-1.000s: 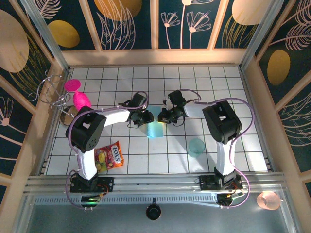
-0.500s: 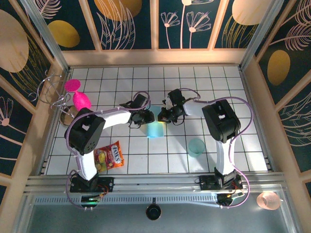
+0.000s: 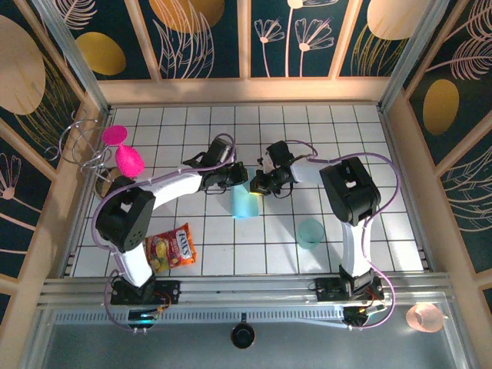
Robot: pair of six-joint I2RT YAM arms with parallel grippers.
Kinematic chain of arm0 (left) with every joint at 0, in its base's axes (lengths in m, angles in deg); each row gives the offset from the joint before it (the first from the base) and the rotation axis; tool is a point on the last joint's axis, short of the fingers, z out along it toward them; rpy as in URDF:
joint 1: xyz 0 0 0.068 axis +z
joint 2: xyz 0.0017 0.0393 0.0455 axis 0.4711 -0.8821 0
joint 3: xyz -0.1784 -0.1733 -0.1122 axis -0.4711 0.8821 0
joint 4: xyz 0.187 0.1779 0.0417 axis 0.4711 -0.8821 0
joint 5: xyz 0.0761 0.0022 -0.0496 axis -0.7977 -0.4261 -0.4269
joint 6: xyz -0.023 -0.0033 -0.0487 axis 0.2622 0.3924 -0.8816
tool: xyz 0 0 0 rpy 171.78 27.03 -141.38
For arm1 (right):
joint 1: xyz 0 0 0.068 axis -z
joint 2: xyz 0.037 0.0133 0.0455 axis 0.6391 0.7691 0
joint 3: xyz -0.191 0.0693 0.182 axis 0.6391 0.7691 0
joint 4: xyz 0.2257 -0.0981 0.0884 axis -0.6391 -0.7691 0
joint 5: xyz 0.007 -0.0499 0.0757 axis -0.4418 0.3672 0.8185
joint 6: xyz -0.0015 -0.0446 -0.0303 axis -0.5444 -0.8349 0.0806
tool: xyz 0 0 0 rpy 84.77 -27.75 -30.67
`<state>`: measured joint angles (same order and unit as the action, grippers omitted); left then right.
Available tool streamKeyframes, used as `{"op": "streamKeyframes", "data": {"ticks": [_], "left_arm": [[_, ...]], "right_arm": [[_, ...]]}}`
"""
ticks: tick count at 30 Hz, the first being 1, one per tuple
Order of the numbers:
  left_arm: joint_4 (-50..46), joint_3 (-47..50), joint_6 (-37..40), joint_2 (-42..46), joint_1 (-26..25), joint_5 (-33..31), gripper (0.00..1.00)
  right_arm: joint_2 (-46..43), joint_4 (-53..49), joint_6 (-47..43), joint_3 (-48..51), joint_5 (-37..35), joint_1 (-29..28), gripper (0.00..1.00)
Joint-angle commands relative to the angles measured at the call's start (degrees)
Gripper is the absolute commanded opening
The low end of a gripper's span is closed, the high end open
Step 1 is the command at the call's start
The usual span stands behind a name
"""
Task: Fold a paper plane with a square sheet of paper (pick it up from the middle)
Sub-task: Hold the square sheet of paper at the center of the table, then first fold the square sheet of paper in half at the center of the table.
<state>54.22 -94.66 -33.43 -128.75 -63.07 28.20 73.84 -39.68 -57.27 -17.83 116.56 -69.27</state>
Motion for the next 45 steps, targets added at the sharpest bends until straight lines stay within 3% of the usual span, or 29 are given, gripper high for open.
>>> {"op": "streamKeyframes", "data": {"ticks": [1, 17, 30, 34, 39, 45], "left_arm": [[-2.1, -0.8, 2.2, -4.0, -0.4, 4.1, 0.03], [-4.8, 2.1, 11.9, -9.8, 0.7, 2.2, 0.0], [-6.4, 11.6, 17.8, -1.6, 9.8, 2.6, 0.0], [-6.0, 10.1, 16.5, 1.0, 10.1, 3.4, 0.0], [5.7, 10.5, 8.4, 3.3, 8.9, 12.2, 0.0], [8.6, 5.2, 5.4, -4.5, 4.6, 13.7, 0.0]], "right_arm": [[9.3, -6.8, -1.2, 4.0, -15.7, 0.6, 0.02], [11.7, -8.7, -0.5, 4.2, -19.7, 0.6, 0.0], [13.1, -9.0, 1.1, 5.5, -22.8, 0.5, 0.0], [13.1, -8.6, 1.4, 5.4, -22.3, 0.4, 0.0], [12.7, -8.2, 1.5, 5.5, -21.8, 0.4, 0.0], [12.9, -7.8, 1.8, 5.8, -21.4, 0.4, 0.0]]}}
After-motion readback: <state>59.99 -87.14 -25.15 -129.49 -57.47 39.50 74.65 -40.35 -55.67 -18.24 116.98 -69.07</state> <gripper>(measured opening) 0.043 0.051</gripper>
